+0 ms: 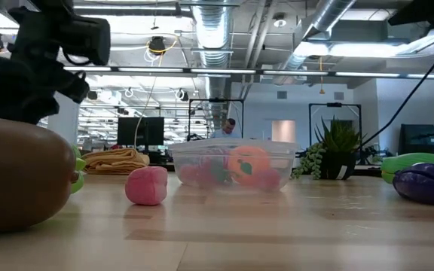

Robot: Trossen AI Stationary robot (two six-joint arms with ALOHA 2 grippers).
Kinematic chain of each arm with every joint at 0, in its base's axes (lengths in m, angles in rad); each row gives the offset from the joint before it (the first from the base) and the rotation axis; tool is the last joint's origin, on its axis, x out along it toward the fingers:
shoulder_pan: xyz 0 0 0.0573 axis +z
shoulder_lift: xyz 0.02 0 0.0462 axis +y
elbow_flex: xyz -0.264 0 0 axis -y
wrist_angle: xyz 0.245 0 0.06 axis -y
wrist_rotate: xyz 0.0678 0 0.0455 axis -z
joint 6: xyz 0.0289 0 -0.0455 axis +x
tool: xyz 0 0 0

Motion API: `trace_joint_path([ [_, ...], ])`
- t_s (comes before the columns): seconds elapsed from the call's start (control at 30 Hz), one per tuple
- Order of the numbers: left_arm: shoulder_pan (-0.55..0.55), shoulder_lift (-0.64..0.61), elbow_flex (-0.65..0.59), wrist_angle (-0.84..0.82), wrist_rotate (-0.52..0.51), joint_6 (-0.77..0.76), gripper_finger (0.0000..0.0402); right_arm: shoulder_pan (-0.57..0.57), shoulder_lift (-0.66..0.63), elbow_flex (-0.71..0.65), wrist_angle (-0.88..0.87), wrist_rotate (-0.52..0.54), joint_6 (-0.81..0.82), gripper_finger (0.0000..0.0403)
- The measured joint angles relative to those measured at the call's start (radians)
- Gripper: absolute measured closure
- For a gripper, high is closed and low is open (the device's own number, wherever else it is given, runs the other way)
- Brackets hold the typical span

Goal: Pick and placing Produce into tupperware
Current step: Put the top red strawberry into the transparent bin

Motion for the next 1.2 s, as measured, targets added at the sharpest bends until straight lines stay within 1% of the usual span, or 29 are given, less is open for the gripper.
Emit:
trace_joint_path([
  [0.13, -0.006, 0.079, 0.001, 0.0, 0.001, 0.037, 0.0104, 0.0, 0.0, -0.027, 0.031, 0.0, 0.0, 0.0081],
  [0.33, -0.024, 0.161, 0.024, 0.012, 0.004, 0.07, 0.0104, 0.0, -0.001, -0.086, 0.09, -0.001, 0.001, 0.0081],
  [0.57, -0.031, 0.196, 0.059, 0.022, -0.02, 0.141, 0.0104, 0.0, -0.002, -0.098, 0.096, -0.001, 0.015, 0.0081],
  [0.9, -0.031, 0.203, 0.059, 0.023, -0.027, 0.151, 0.0104, 0.0, -0.001, -0.098, 0.088, -0.001, 0.015, 0.0081],
  [1.2, -0.043, 0.311, 0.059, 0.023, -0.015, 0.109, 0.0104, 0.0, -0.001, -0.098, 0.088, -0.001, -0.007, 0.0081],
])
